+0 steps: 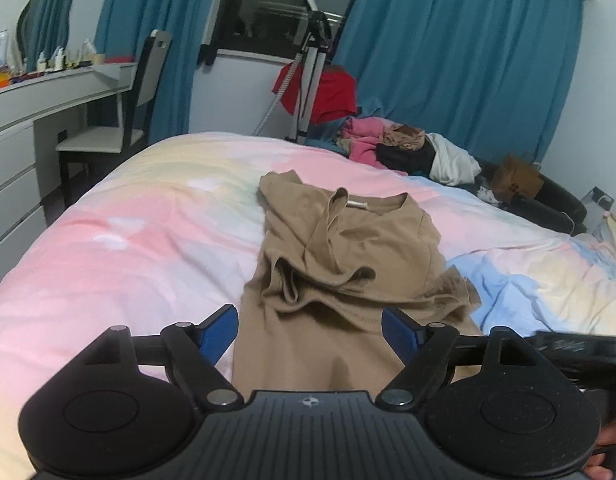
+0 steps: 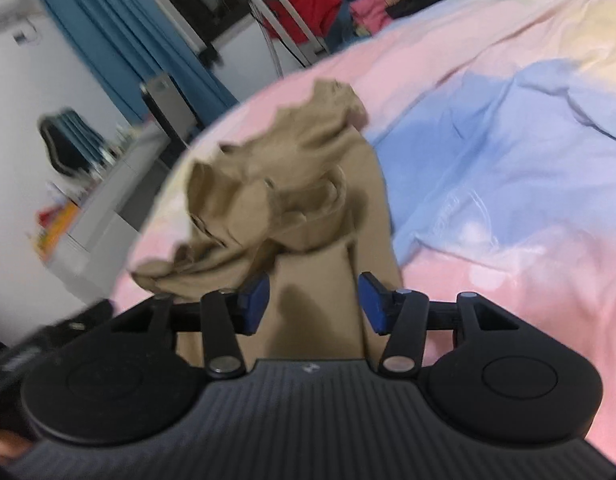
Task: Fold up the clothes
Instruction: 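Grasp the folded shirt edge with the right gripper and fold it toward the collar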
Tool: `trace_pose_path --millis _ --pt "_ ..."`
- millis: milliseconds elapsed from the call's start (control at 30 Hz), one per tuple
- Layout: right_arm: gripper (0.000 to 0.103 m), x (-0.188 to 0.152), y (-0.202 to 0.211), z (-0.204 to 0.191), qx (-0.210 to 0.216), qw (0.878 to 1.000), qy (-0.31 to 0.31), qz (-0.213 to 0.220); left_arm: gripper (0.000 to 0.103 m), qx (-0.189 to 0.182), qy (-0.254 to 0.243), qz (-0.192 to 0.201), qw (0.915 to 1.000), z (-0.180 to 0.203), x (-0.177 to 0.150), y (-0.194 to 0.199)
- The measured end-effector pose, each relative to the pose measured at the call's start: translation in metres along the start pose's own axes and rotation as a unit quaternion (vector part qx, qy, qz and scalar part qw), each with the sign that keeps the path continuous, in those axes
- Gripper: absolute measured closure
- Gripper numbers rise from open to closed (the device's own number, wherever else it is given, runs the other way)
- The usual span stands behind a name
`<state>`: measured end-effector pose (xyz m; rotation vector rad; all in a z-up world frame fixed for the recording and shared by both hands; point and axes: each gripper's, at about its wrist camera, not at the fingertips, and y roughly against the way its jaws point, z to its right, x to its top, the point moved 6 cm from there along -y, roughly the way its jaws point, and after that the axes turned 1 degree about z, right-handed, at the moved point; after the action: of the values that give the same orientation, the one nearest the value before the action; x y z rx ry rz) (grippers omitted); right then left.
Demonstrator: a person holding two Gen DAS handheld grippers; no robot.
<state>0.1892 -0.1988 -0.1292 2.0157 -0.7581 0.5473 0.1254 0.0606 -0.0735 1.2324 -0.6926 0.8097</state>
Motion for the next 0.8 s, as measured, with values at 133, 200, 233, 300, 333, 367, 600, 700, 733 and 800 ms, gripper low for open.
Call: trace_pose_path --millis 133,200,233,300,333,367,600,700,733,800 --pt "0.093 -0.012 -0.009 -0.002 -0.014 1.000 0.024 -0.014 0.022 0.005 0.005 -0.008 0.9999 0.000 -0.008 0.013" --pt "0.096 -0.013 -0.003 -0.005 -0.026 0.999 0.047 0.005 0.022 0.003 0.012 -0.008 0.9999 -0.001 -0.010 0.021" --pt "0.096 -0.012 0.003 -0.006 -0.034 0.998 0.050 0.014 0.022 0.003 0.015 -0.008 0.9998 -0.002 -0.011 0.025" --pt "0.096 -0.009 0.014 -0.004 -0.048 0.997 0.048 0.033 0.022 -0.002 0.025 -0.010 0.9996 -0.003 -0.013 0.033" --pt "0.096 -0.009 0.017 -0.002 -0.054 0.997 0.045 0.036 0.022 -0.007 0.032 -0.012 0.9994 -0.003 -0.015 0.037" --pt "0.096 -0.009 0.019 0.001 -0.061 0.997 0.042 0.038 0.021 -0.012 0.039 -0.014 0.9991 -0.004 -0.017 0.041" --pt "0.093 -0.014 0.016 0.022 -0.062 0.998 -0.021 0.023 0.021 -0.032 0.097 -0.073 0.9921 -0.007 -0.043 0.042" --pt "0.092 -0.010 0.030 0.023 -0.053 0.996 -0.054 0.037 0.021 -0.032 0.139 -0.104 0.9844 -0.015 -0.052 0.033" --pt "0.092 -0.009 0.036 0.022 -0.051 0.996 -0.064 0.044 0.021 -0.038 0.159 -0.117 0.9797 -0.018 -0.056 0.029" --pt "0.091 -0.008 0.049 0.020 -0.037 0.994 -0.085 0.053 0.021 -0.055 0.206 -0.147 0.9660 -0.025 -0.066 0.020"
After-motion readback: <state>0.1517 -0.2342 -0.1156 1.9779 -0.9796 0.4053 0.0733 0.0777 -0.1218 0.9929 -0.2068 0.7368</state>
